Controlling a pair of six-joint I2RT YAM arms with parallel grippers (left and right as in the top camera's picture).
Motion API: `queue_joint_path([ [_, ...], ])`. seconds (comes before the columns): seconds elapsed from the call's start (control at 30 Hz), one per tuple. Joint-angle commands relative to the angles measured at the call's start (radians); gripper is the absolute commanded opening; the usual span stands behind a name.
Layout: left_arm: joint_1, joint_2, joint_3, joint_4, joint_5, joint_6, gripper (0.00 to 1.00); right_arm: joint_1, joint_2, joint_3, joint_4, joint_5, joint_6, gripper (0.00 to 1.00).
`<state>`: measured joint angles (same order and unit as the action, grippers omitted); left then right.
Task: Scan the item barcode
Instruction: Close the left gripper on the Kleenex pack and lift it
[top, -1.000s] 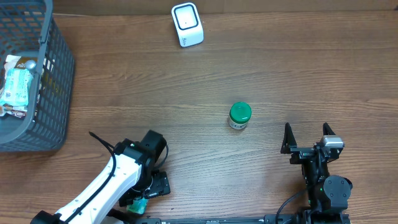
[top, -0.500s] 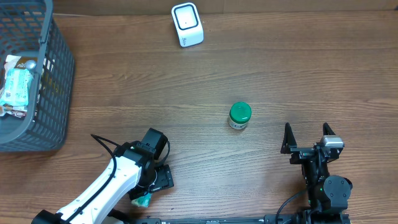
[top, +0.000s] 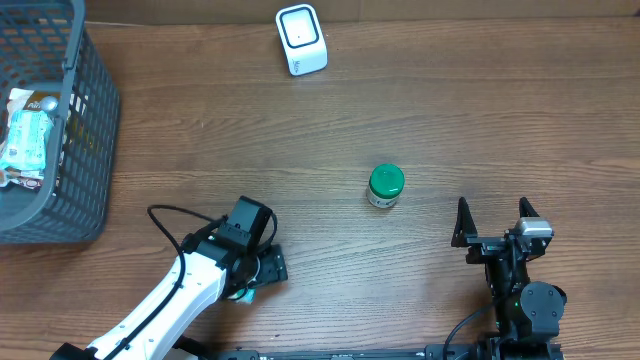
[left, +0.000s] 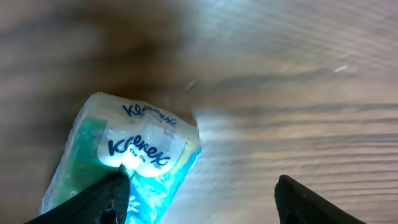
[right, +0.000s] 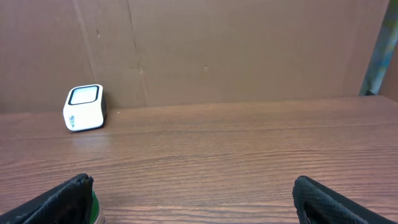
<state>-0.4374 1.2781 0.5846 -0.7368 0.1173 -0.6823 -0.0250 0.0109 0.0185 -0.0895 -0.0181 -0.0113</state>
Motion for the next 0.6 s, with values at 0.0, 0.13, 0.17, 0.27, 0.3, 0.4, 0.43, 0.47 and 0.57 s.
queue_joint_path([
  [0.0, 0.005, 0.016, -0.005, 0.082, 0.013, 0.125, 0.77, -0.003, -0.008, -0.011, 0.005, 0.01, 0.004, 1.0],
  [0.13, 0.006, 0.016, -0.004, 0.171, 0.003, 0.17, 0.75, -0.003, -0.008, -0.011, 0.005, 0.01, 0.004, 1.0],
  [0.17, 0.006, 0.016, -0.004, 0.195, 0.003, 0.176, 0.74, -0.003, -0.008, -0.011, 0.005, 0.01, 0.004, 1.0],
  [0.27, 0.006, 0.016, -0.004, 0.266, 0.003, 0.198, 0.73, -0.003, -0.008, -0.011, 0.005, 0.01, 0.004, 1.0],
  [0.3, 0.006, 0.016, -0.004, 0.292, 0.003, 0.209, 0.73, -0.003, -0.008, -0.011, 0.005, 0.01, 0.004, 1.0],
  [0.4, 0.006, 0.016, -0.004, 0.36, -0.026, 0.233, 0.73, -0.003, -0.008, -0.011, 0.005, 0.01, 0.004, 1.0],
  [0.43, 0.006, 0.016, -0.002, 0.373, -0.041, 0.233, 0.72, -0.003, -0.008, -0.011, 0.005, 0.01, 0.004, 1.0],
  [0.47, 0.006, 0.016, 0.008, 0.376, -0.056, 0.235, 0.71, -0.003, -0.008, -0.011, 0.005, 0.01, 0.004, 1.0],
  [0.57, 0.006, 0.016, 0.083, 0.333, -0.073, 0.266, 0.69, -0.003, -0.008, -0.011, 0.005, 0.01, 0.004, 1.0],
])
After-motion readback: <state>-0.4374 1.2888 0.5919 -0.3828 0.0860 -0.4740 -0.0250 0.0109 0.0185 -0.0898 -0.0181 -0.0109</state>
